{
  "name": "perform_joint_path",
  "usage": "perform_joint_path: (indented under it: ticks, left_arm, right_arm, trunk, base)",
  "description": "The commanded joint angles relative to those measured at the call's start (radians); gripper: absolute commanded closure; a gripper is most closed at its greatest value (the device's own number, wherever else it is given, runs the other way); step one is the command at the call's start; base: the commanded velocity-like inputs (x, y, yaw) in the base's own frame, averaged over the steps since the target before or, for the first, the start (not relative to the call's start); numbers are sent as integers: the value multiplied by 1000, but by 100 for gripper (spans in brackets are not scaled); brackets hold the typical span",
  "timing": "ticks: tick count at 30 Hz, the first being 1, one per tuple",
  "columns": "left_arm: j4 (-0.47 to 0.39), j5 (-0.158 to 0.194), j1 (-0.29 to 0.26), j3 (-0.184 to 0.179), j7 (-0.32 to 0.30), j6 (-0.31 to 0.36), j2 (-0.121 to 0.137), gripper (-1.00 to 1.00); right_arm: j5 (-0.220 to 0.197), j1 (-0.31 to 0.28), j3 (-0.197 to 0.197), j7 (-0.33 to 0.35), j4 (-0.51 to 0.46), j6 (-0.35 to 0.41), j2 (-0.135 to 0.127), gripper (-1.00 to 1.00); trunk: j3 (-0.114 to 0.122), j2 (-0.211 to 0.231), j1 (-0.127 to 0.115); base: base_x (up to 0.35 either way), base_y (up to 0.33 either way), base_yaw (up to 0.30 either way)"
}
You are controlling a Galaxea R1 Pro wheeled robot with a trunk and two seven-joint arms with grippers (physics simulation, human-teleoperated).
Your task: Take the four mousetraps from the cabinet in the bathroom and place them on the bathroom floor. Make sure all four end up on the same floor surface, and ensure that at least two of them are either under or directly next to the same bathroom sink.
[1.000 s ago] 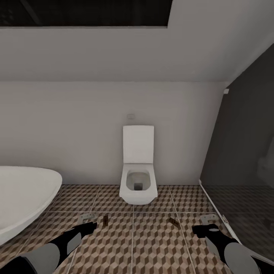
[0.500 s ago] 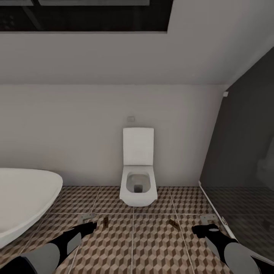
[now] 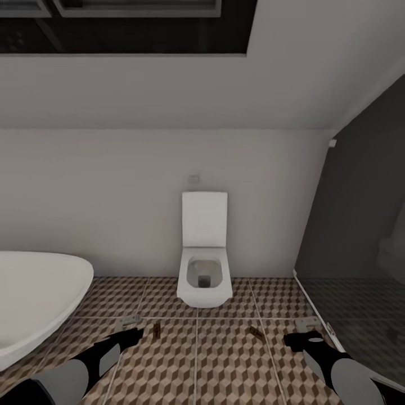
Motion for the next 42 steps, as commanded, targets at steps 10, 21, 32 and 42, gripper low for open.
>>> perform_joint_path:
  ticks: [10, 21, 32, 42]
  left_arm:
    - [-2, 8, -1, -8, 3, 0, 0, -100]
    - [-2, 8, -1, -9, 3, 0, 0, -100]
    - [-2, 7, 0, -9, 3, 0, 0, -100]
    - [8, 4, 0, -9, -2, 8, -2, -100]
  right_arm:
    - [57, -1, -8, -7, 25, -4, 0, -100]
    - [65, -1, -8, -7, 33, -6, 0, -100]
    - [66, -1, -8, -6, 35, -6, 0, -100]
    - [66, -2, -8, -1, 67, -3, 0, -100]
  trunk:
    - [30, 70, -38]
    - [65, 147, -81]
    - [90, 203, -111]
    - [90, 203, -111]
  base:
    - [0, 0, 0]
    - [0, 0, 0]
    - [0, 0, 0]
    - [0, 0, 0]
